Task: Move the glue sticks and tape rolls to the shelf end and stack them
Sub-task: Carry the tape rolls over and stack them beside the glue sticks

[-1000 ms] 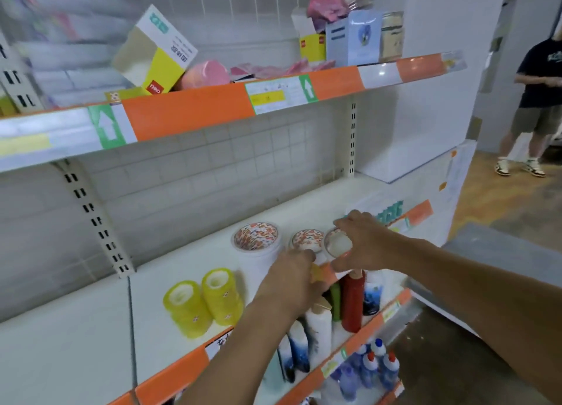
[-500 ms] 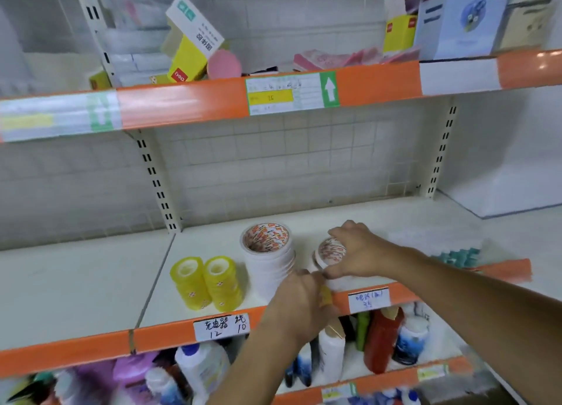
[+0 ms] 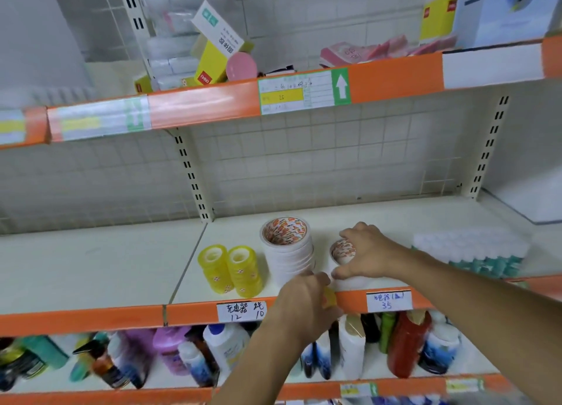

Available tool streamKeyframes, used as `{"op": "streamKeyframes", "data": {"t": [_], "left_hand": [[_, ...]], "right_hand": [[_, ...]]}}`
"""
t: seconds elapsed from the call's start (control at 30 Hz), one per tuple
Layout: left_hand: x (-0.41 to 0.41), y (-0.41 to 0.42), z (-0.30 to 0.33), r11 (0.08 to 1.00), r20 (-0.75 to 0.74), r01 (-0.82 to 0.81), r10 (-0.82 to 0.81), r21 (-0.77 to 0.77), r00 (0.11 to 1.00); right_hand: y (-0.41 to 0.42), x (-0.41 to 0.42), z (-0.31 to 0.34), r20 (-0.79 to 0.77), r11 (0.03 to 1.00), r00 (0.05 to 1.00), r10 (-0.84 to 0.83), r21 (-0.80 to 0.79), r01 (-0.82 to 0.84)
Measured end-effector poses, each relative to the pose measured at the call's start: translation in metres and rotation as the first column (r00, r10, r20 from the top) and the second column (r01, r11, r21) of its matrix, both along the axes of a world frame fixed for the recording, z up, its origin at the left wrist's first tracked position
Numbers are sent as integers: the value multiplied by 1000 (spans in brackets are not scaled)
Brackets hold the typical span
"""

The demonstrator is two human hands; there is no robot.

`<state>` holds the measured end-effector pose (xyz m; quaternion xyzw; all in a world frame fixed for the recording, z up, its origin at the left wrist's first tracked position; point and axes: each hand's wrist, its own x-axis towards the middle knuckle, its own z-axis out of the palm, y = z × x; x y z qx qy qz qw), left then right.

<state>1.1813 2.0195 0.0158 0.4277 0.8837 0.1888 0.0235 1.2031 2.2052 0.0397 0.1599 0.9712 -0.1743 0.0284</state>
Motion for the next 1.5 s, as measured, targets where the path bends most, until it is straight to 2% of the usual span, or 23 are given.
{"op": "streamKeyframes", "data": {"t": [0.3,0.7,0.97,1.2,1.5], "left_hand": [[1,-20,-4,999,7,-48,49,-25,999],[-7,-42,1,995,-10,-103,103,16,995],[-11,-56,5,989,-15,-145,145,18,989],[-33,-87,31,974,-25,-225,225,12,974],[-71,-133,87,955,-103,-298,297,10,949]], "right_hand": [[-1,-1,-1,-14,998,1000,-17,-56,16],[-1,1,-5,-32,993,999,-38,-111,34],[1,0,-9,2,991,999,-41,-124,41],[5,5,2,-22,998,999,-50,-35,49],[7,7,21,-51,999,997,-54,-4,54]]}}
